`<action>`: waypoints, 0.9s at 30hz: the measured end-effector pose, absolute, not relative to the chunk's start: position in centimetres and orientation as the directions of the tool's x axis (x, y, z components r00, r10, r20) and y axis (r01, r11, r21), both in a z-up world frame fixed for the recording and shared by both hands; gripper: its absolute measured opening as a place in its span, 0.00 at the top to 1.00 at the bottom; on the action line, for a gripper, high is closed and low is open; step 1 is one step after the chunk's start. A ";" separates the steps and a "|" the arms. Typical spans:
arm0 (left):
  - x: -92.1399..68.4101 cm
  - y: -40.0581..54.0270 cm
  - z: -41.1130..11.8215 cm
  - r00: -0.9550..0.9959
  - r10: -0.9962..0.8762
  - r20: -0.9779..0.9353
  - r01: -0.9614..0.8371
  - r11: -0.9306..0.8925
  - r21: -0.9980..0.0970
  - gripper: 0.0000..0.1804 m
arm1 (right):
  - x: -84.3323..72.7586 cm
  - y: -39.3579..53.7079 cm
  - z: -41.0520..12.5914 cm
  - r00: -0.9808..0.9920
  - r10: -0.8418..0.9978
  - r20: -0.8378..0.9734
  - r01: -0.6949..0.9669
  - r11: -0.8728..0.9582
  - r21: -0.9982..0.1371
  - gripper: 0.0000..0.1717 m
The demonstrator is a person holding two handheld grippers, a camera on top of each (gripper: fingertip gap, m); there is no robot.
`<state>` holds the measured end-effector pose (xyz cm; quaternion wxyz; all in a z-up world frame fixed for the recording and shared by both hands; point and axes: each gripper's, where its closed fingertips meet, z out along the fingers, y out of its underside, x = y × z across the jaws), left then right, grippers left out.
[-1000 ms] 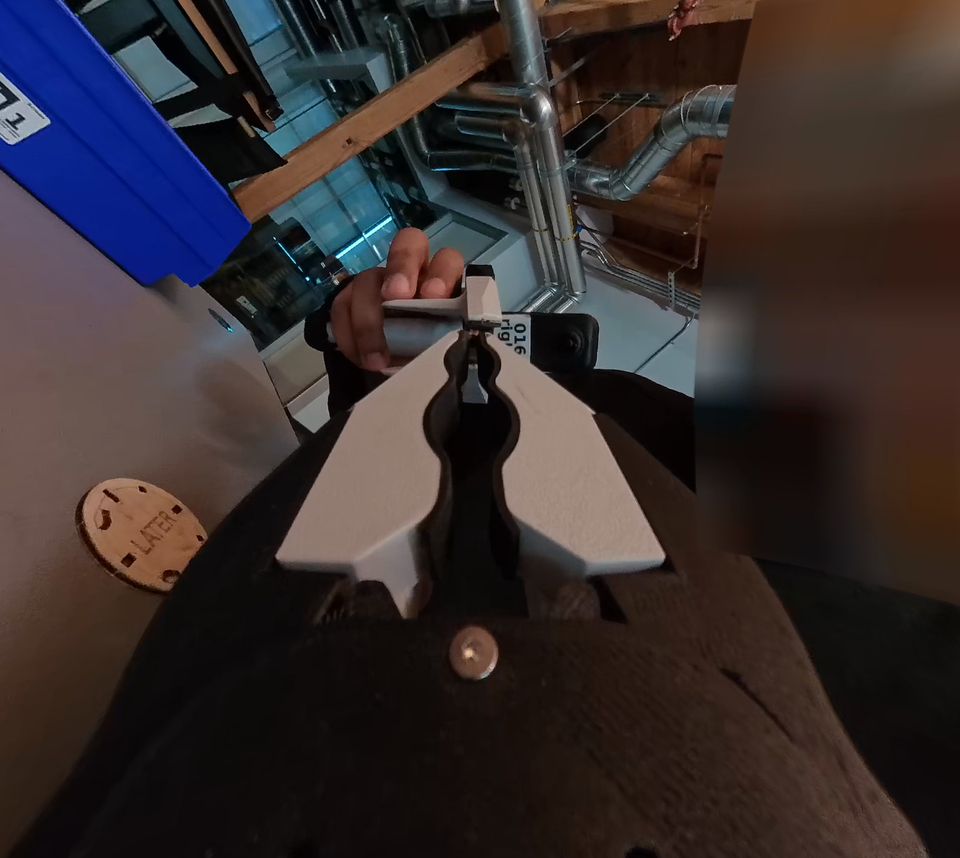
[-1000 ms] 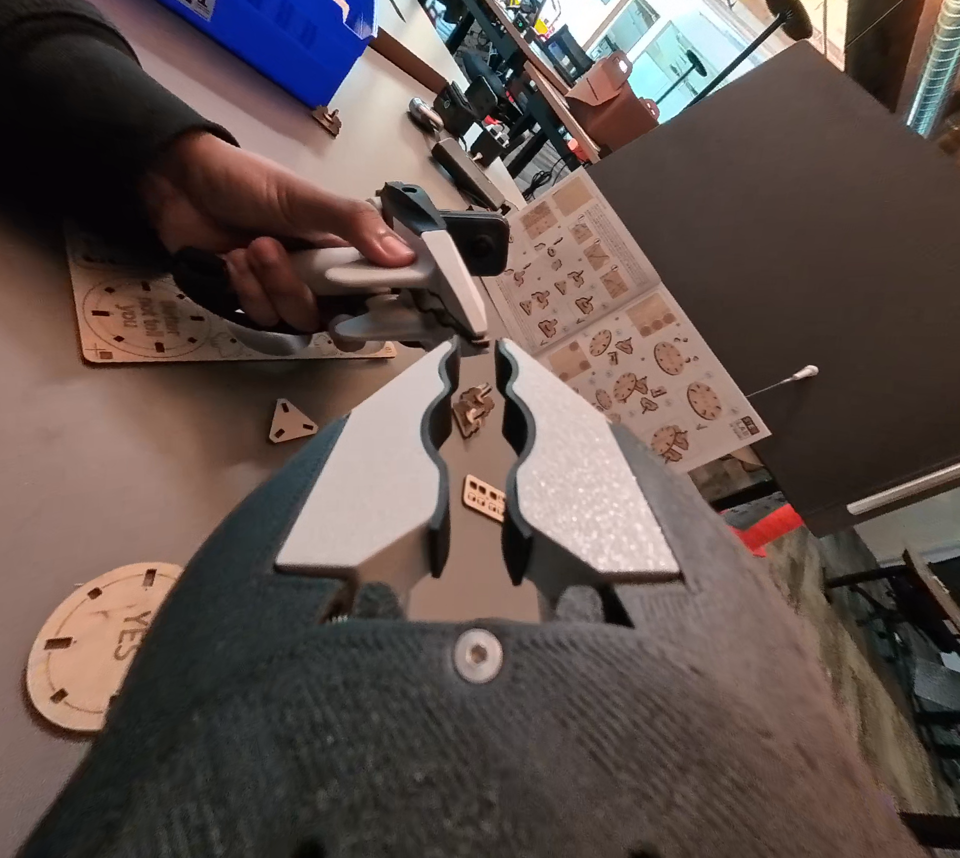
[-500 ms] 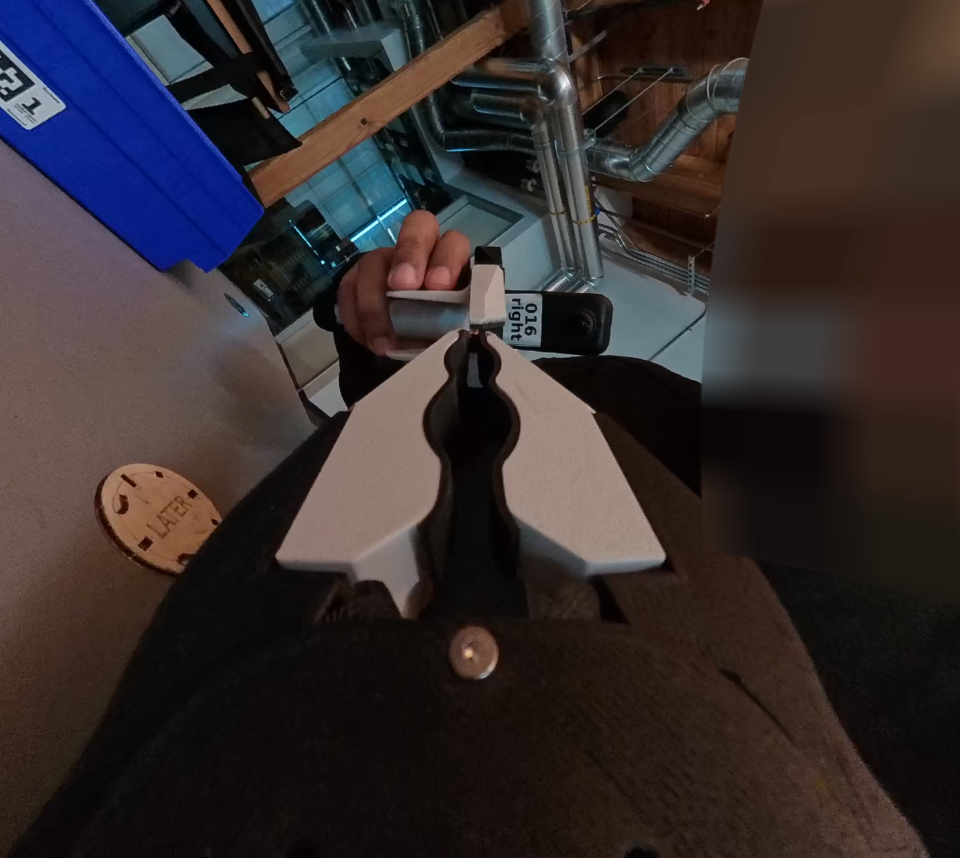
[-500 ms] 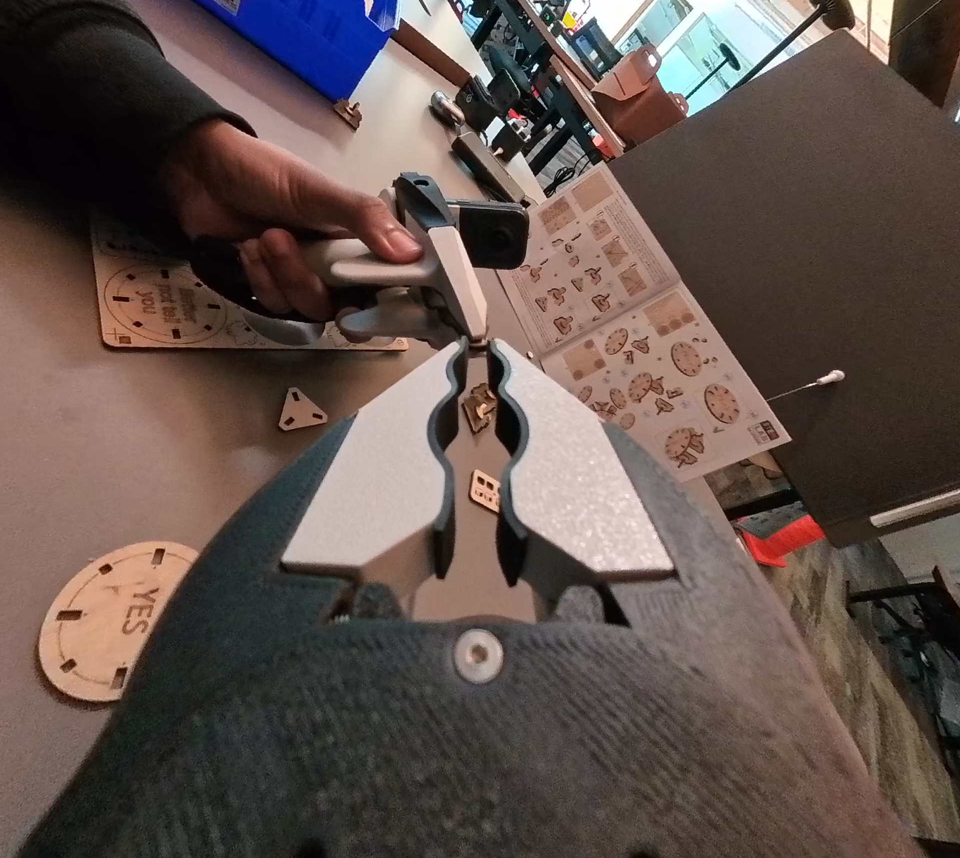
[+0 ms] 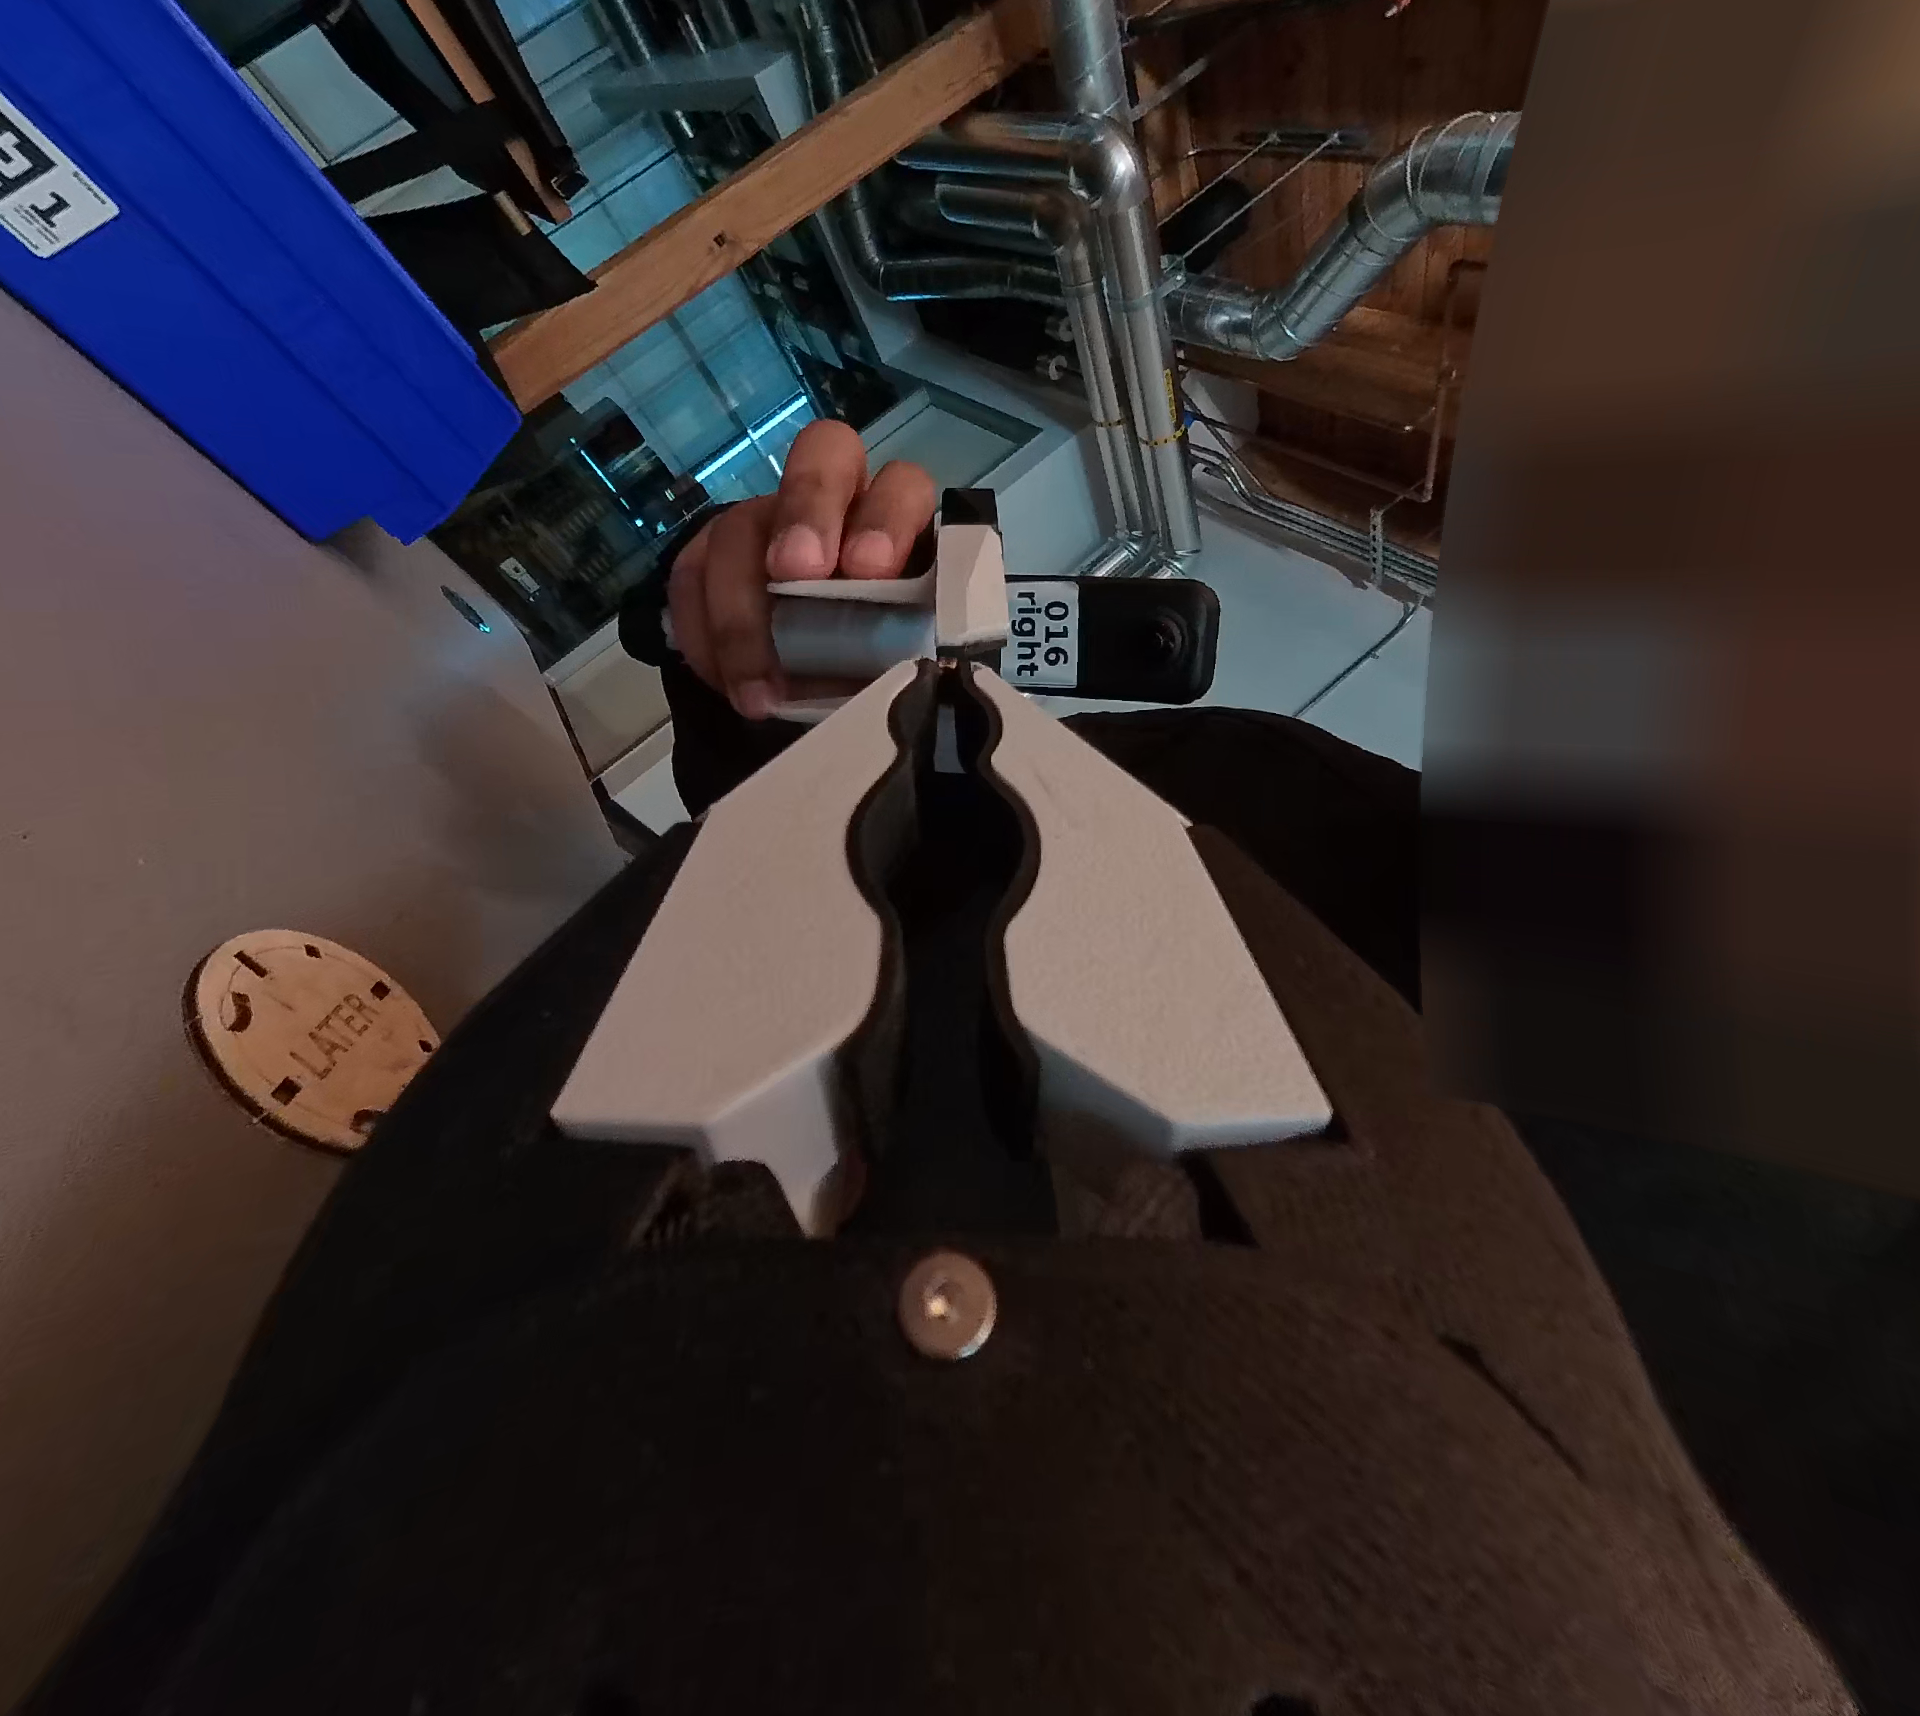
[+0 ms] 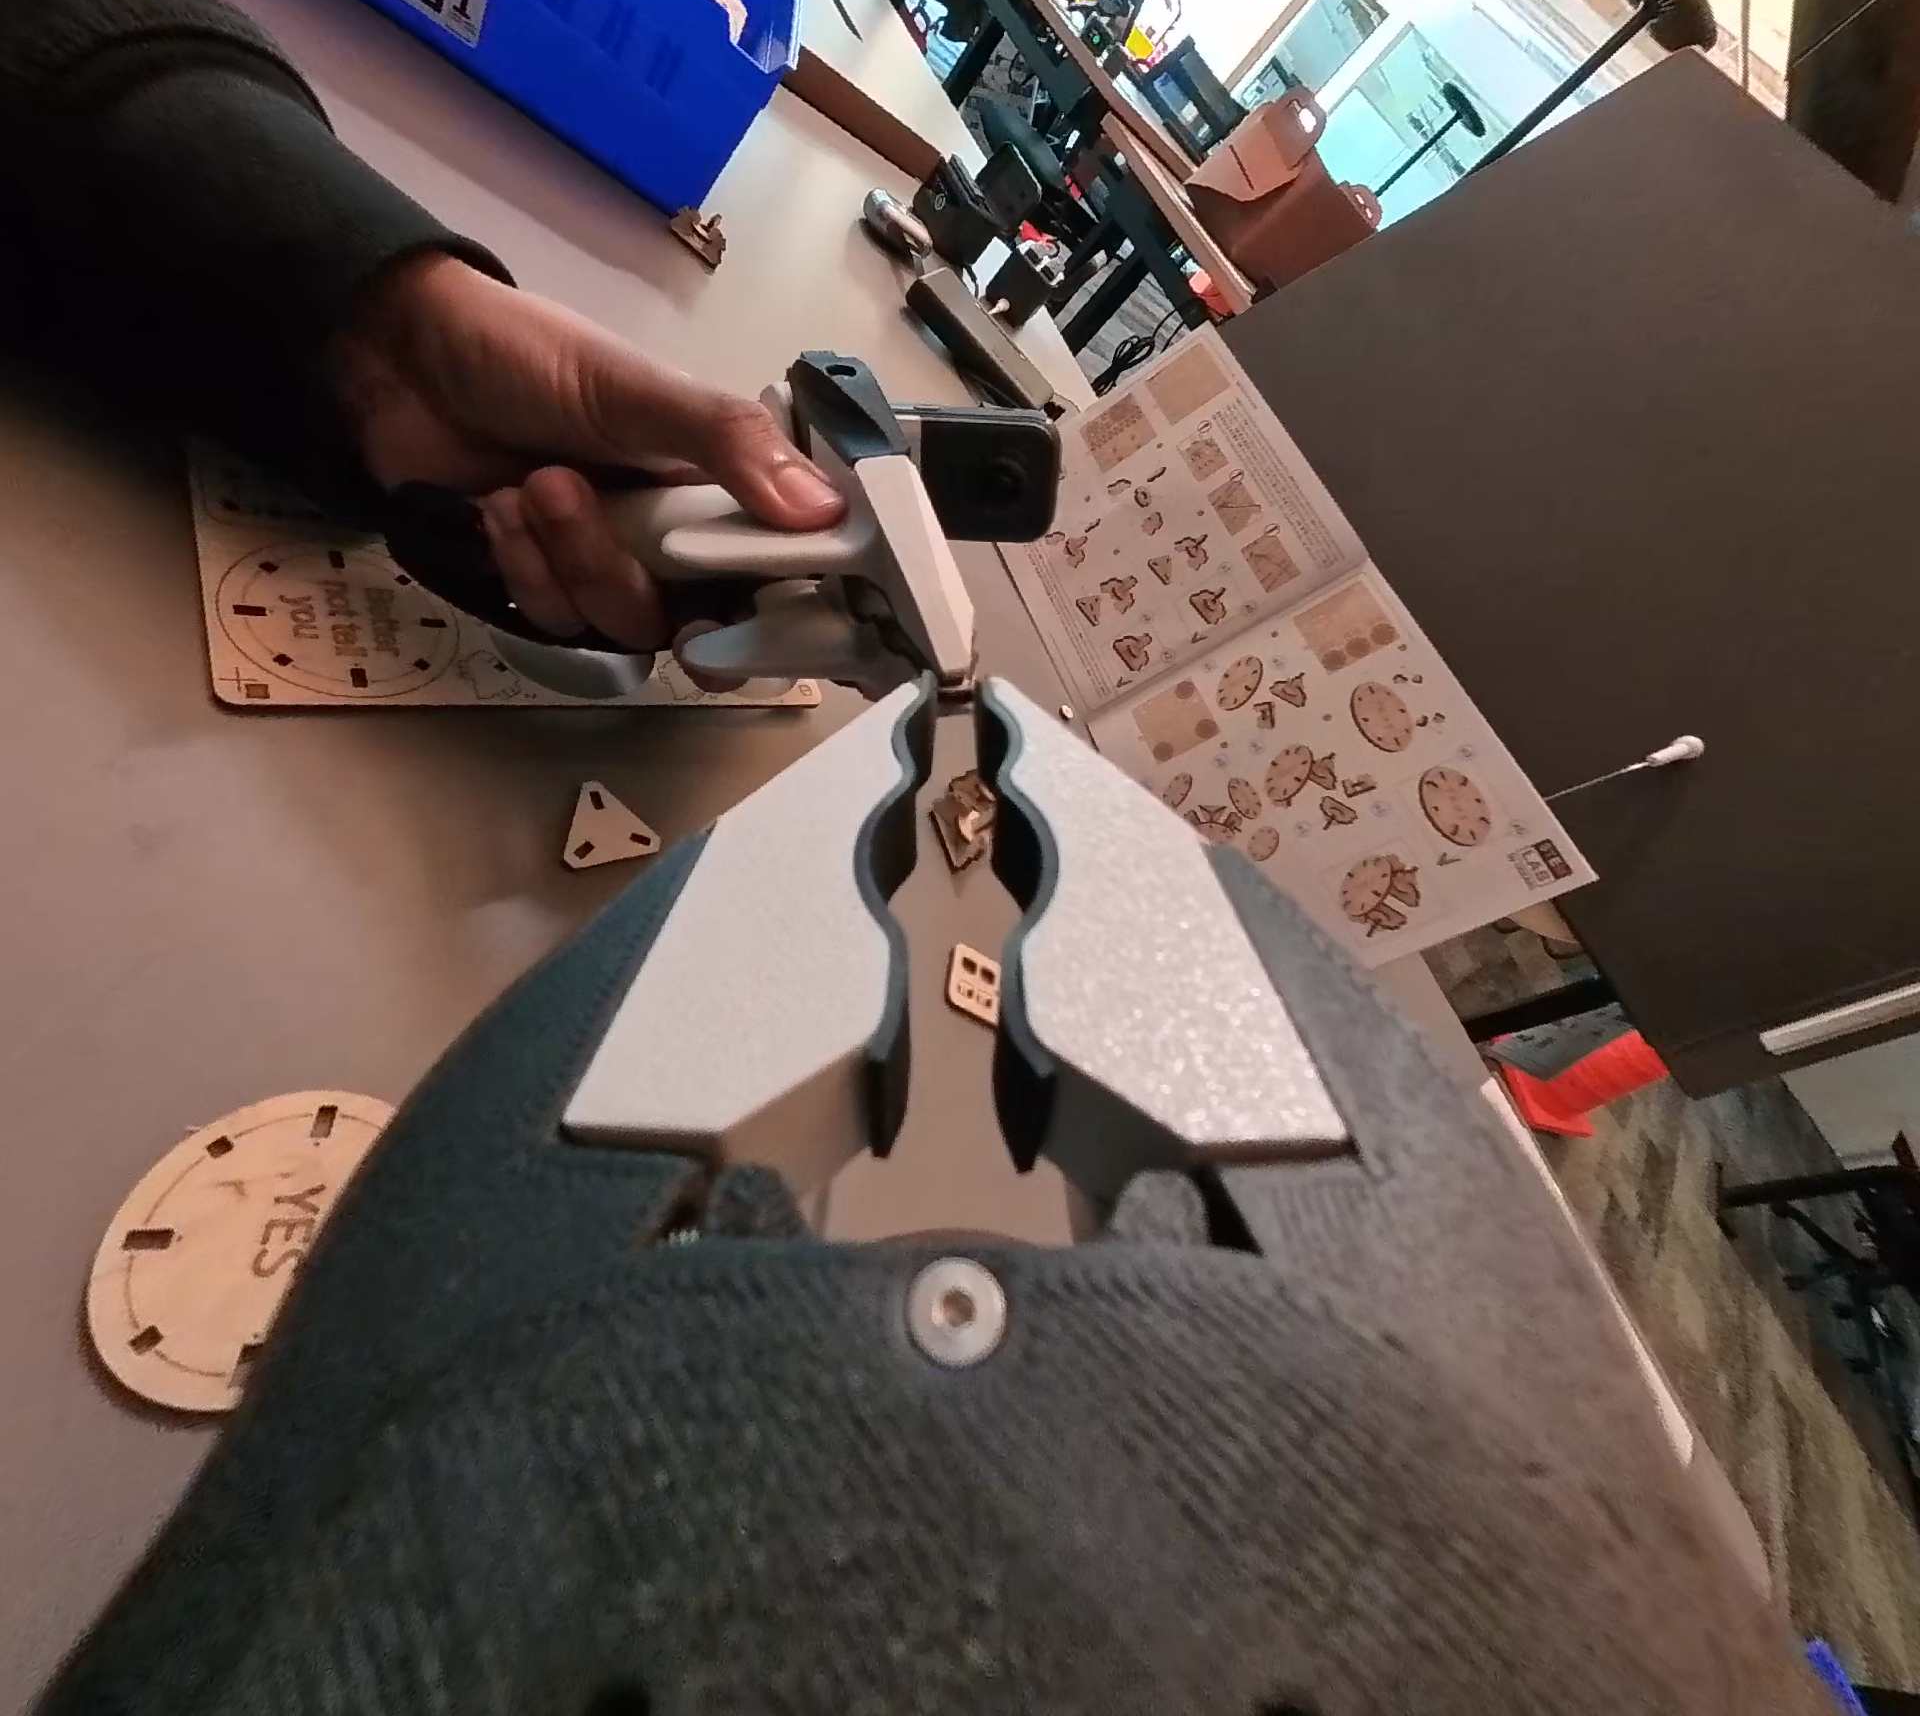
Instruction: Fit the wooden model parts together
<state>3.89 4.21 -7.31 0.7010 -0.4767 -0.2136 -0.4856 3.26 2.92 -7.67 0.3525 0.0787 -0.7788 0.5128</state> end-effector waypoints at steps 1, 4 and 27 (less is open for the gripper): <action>3.9 4.2 -7.3 0.438 -0.476 0.763 0.884 0.072 -0.462 0.99 | 3.3 2.9 -7.7 -0.739 0.235 0.632 -0.486 0.464 -0.741 0.97; 3.9 4.2 -7.4 0.438 -0.473 0.764 0.883 0.068 -0.464 0.99 | 3.3 3.0 -7.8 -0.739 0.224 0.636 -0.489 0.472 -0.734 0.97; 3.5 5.5 -17.1 0.684 0.124 0.719 0.711 -0.336 -0.618 1.00 | 2.6 8.4 -19.1 -0.976 -0.152 0.156 -0.209 0.859 -0.467 0.97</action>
